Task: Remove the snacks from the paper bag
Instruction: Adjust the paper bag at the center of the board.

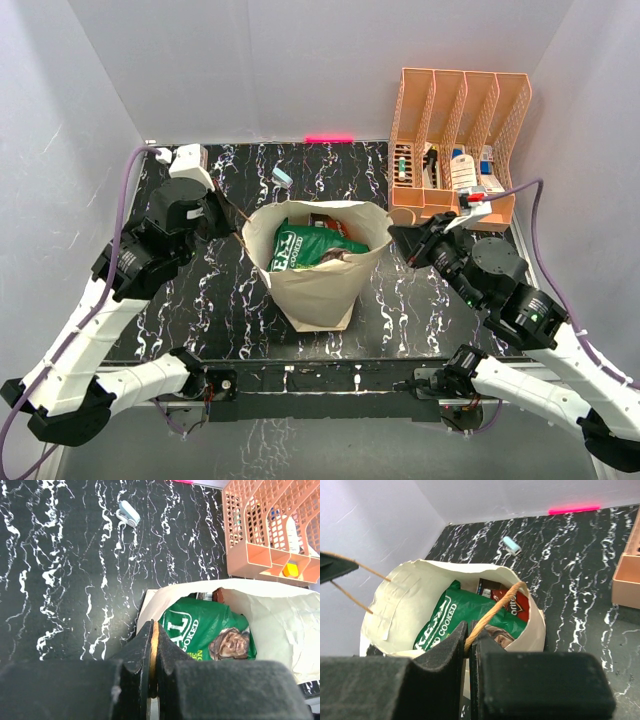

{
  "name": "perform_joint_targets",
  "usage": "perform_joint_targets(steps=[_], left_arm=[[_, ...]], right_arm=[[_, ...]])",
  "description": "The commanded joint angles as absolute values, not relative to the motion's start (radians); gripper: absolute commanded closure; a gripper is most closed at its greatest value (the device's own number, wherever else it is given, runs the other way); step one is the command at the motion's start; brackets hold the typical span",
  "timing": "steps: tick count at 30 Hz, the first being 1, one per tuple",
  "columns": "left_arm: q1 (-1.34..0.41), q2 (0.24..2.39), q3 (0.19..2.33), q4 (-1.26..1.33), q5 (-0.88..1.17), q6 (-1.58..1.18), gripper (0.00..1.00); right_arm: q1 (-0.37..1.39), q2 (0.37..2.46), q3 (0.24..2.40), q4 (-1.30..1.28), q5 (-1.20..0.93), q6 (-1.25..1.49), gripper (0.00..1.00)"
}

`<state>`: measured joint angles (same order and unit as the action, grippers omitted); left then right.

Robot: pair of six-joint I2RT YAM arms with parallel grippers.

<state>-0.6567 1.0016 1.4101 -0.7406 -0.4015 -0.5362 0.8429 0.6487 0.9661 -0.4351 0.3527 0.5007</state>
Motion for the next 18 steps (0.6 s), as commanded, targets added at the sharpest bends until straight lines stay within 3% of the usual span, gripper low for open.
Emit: perform_joint_targets(steps=[1,11,18], left_arm=[[-0.649,1.020,1.576,-0.672,-0.521,-0.434,1.00],[-0.649,1.094,1.761,-0.606,-0.753,-0.172,1.00],[-0.649,1.062,1.765,-0.557,-0.728,-0.113,1.00]], right_arm=[[0.842,0.709,0.980,-0.290,0.186,0.475,0.92],[0.842,1.044,1.061,-0.111,-0.259,0.512,0.92],[0.875,1.214,1.058,0.071,-0.458,0.612,0.92]])
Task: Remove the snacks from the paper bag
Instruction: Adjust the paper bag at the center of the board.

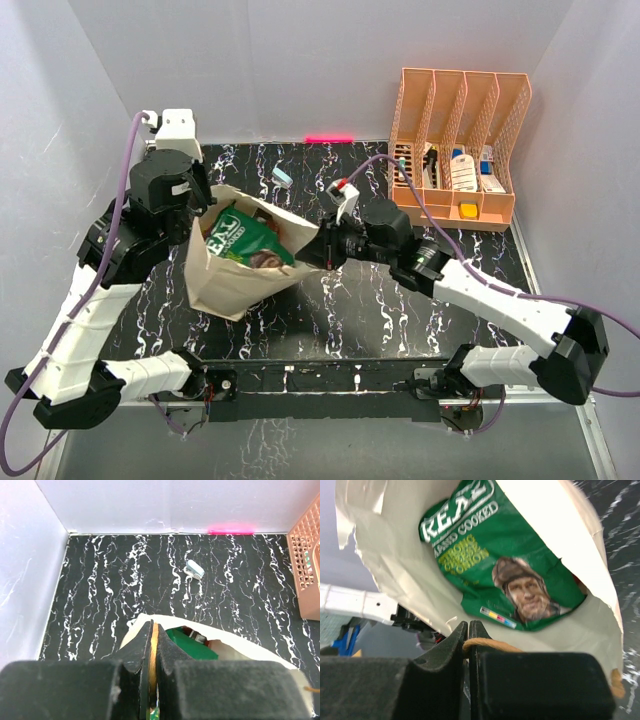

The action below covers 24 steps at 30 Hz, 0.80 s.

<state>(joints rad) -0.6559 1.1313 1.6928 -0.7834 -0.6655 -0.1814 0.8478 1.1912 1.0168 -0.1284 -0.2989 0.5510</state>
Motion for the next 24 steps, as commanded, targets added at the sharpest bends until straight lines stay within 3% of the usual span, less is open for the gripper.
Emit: perform_joint_targets(steps=[1,14,19,24], left_arm=[[-0.649,1.060,1.756,-0.558,-0.708,-0.124,1.00],[-0.649,0.967,1.452,-0.501,-0.136,-0.250,1.00],[-0.649,0.932,1.420,-0.518,-0.121,-0.247,1.00],[-0.649,0.914,1.410,-0.547,-0.179,-0.246,1.00]], right_arm=[[0.885,1.226,1.051,0.078,-0.457,0.615,0.92],[0.962,1.253,0.889,0.105,-0.444,0.665,0.92],[0.963,1.201,0.826,0.049,-0.396,0.662,0.91],[0.963,1.153,0.789,-0.061,-0.308,0.645,0.79]])
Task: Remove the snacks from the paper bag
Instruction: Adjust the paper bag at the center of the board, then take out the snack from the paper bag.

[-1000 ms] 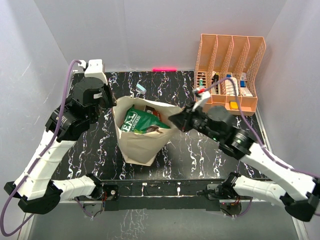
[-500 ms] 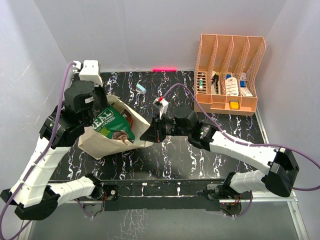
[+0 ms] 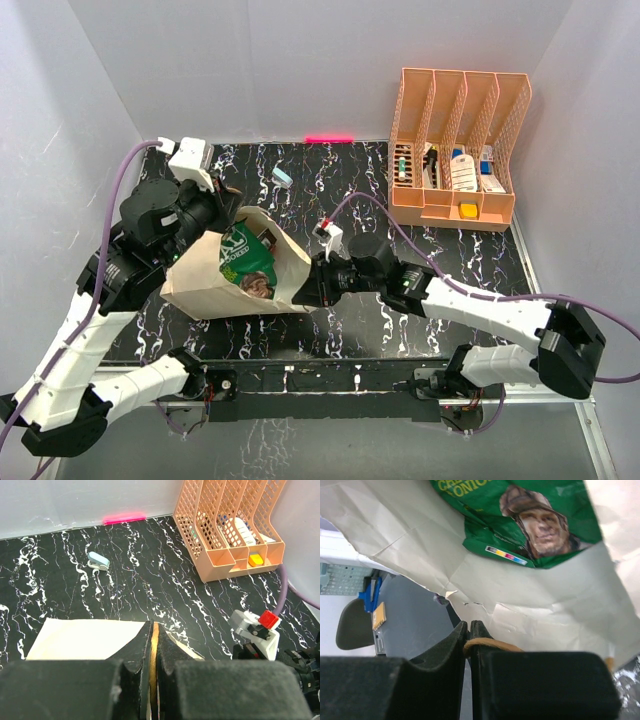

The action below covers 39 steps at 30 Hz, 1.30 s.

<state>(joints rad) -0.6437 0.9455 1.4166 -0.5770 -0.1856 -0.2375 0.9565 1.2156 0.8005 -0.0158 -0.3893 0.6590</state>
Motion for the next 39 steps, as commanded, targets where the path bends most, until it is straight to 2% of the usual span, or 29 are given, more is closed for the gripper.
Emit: perform_joint_targets(steps=[1,6,14,16,20,24,26,31,32,33,39], left_arm=[[-0.650,0.912,1.410,-0.550,-0.185,-0.246,1.00],[-0.649,0.905,1.419,-0.581,-0.247,-0.246,1.00],[-0.649,0.897,1.428,-0.616,-0.310,-0.255,1.00],[-0.649,0.898,1.425,-0.618,-0.306,-0.258,1.00],[-0.649,0.897,1.421,-0.620,-0.295,-0.277,1.00],[-0.649,0.912,1.431,-0.620,-0.272,-0.303,1.00],[-0.649,0.938,1.459,-0.637,-0.255,-0.310,1.00],[-0.649,0.971,1.515,-0.680,-0.231,-0.317,1.00],[-0.650,0.971,1.518,-0.684,-0.231,-0.318,1.00],[-0.649,0.970,1.519,-0.685,-0.229,-0.320,1.00],[-0.649,0.968,1.503,-0.698,-0.218,-0.349,1.00]], right_arm=[[0.963,1.142,0.787,-0.097,-0.290,0.635,0.76],[0.963,1.061,0.800,-0.343,-0.127,0.568,0.58],[0.963,0.973,1.004,-0.645,0.199,0.402,0.09],[0.962,1.002,1.093,-0.660,0.212,0.356,0.02],[0.963,1.110,1.264,-0.558,0.028,0.299,0.02],[0.967,1.230,1.320,-0.368,-0.200,0.323,0.02],[0.989,1.297,1.344,-0.301,-0.234,0.338,0.02],[1.067,1.445,1.421,-0.255,-0.170,0.309,0.26],[1.072,1.470,1.431,-0.253,-0.143,0.307,0.35],[1.075,1.484,1.440,-0.254,-0.130,0.305,0.40],[1.075,1.503,1.405,-0.164,-0.036,0.220,0.53]])
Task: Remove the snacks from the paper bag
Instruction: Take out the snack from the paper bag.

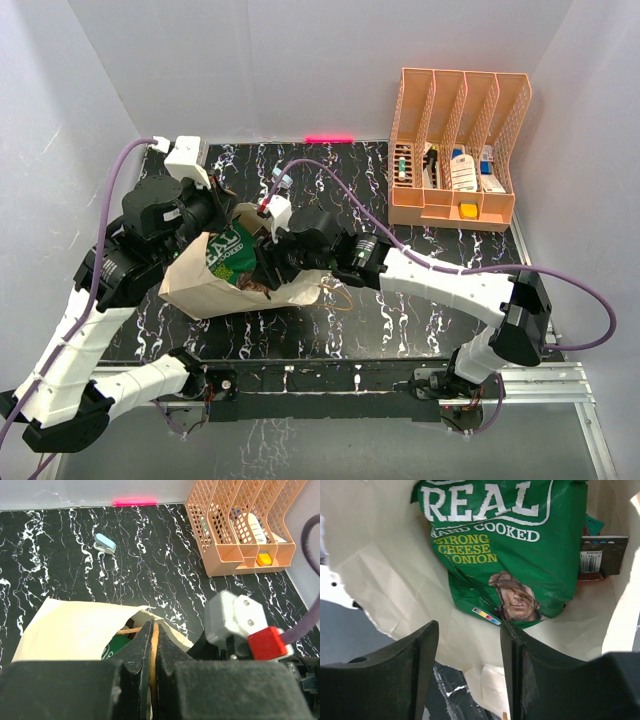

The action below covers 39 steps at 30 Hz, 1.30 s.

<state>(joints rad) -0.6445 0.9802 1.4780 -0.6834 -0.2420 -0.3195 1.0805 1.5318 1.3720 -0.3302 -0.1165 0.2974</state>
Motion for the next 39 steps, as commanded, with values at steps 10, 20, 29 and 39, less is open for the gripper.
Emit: perform_joint_targets(steps=[10,20,29,39], left_arm=[[-0.649,0.988,1.549,-0.750,-0.237,-0.409,1.00],[-0.649,0.969,1.526,-0.717,-0.248,-0.445,1.00],[-0.649,0.954,1.522,-0.728,-0.236,-0.449,1.00],[-0.649,0.936,1.509,-0.727,-0.239,-0.458,1.00]], right_arm=[[1.084,1.622,1.411,0.040,-0.013,0.191,0.46],[1.089,1.738,1.394,0.225,0.242,0.412,0.11],[1.092,1.876,1.524,0.167,0.397,0.582,0.10],[1.101,1.934,1.579,0.156,0.448,0.541,0.57]])
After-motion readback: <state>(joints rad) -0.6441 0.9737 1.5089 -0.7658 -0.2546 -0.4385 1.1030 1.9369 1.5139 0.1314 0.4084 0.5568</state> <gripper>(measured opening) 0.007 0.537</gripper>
